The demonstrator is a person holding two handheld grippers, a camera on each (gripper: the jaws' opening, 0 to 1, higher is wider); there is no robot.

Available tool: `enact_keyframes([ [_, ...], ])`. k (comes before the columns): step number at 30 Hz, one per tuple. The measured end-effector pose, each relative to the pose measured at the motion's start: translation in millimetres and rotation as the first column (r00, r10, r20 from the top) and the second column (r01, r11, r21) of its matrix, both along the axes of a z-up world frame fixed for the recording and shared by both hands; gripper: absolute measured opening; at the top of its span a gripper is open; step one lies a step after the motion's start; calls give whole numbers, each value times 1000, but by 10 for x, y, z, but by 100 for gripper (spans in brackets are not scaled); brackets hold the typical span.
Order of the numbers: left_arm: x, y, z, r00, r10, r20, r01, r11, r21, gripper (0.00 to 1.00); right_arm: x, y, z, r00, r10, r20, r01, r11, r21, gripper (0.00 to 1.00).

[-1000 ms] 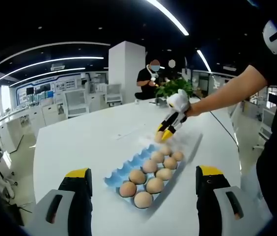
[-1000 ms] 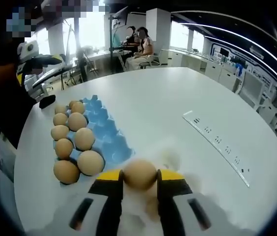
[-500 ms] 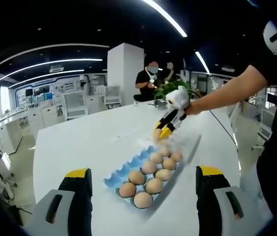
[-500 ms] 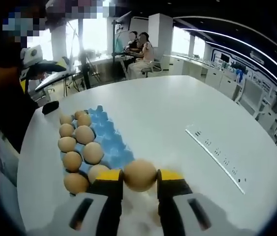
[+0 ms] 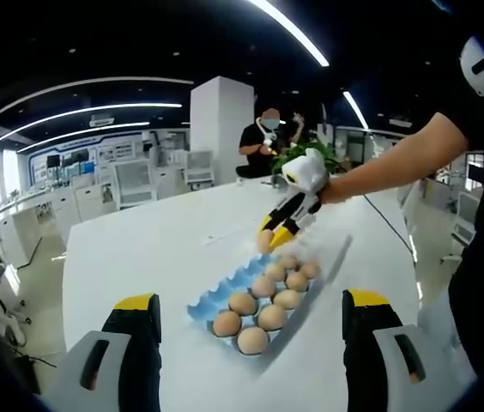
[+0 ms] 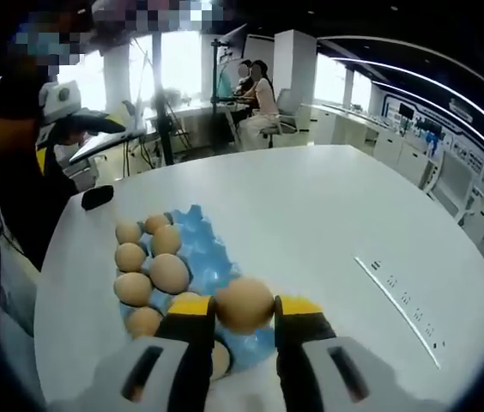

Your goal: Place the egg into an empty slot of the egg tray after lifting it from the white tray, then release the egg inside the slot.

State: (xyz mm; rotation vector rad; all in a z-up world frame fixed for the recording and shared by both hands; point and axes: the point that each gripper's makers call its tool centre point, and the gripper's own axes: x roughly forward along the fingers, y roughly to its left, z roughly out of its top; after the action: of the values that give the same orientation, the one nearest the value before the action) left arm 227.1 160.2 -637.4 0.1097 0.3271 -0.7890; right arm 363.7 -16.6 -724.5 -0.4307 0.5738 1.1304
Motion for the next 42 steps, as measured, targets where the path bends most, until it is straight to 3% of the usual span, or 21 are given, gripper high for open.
enact_keyframes([
  [21, -31, 141, -77, 1000, 16, -18, -16, 1000, -13, 90, -125, 1081, 37, 988, 156, -6, -156, 987, 29, 28],
  [34, 7, 208, -72, 1000, 19, -23, -19, 1000, -12, 90, -159, 1533, -105, 973, 229, -28, -229, 973, 1, 28],
  [42, 28, 193, -83, 1000, 19, -25, -19, 1000, -16, 90, -141, 1624, -303, 970, 237, -54, -238, 971, -24, 28],
])
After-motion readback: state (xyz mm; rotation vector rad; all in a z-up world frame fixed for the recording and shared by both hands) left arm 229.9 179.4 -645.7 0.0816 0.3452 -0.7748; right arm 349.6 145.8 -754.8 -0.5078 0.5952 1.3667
